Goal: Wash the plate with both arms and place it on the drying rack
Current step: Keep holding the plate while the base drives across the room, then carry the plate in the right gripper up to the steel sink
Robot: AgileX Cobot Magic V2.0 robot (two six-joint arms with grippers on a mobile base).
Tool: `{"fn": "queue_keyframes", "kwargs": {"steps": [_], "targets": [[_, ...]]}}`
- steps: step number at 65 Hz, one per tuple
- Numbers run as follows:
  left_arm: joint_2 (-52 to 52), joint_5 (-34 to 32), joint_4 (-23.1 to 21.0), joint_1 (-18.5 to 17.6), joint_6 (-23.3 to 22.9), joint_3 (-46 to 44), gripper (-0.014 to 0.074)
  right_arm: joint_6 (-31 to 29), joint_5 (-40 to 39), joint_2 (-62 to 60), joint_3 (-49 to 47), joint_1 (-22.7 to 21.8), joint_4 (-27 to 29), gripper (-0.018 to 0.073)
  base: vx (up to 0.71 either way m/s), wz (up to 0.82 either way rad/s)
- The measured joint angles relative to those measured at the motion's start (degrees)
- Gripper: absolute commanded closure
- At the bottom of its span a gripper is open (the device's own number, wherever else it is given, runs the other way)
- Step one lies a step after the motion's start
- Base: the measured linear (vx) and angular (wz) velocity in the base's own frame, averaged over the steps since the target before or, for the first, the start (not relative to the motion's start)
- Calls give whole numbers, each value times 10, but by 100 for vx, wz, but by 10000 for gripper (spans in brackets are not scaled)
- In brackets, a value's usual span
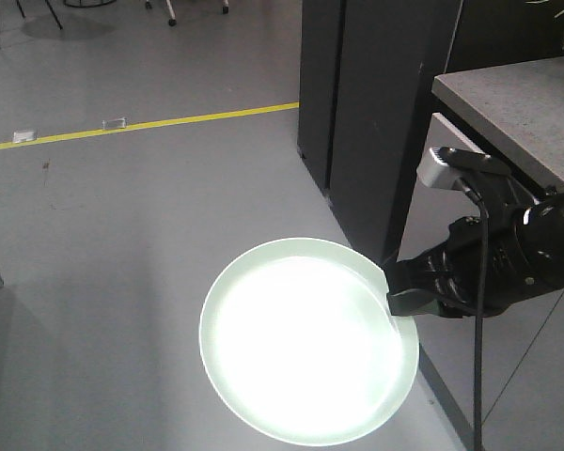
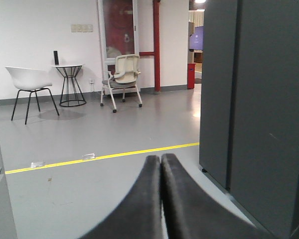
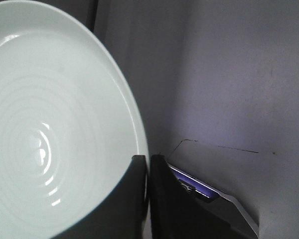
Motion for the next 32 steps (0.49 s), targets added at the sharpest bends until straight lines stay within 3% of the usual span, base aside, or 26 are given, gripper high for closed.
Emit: {"fn": "queue_keyframes", "kwargs": {"steps": [32], "targets": [[0, 0, 0, 0, 0, 0, 603, 0, 0, 0, 0, 0, 0, 561, 5, -15]]}}
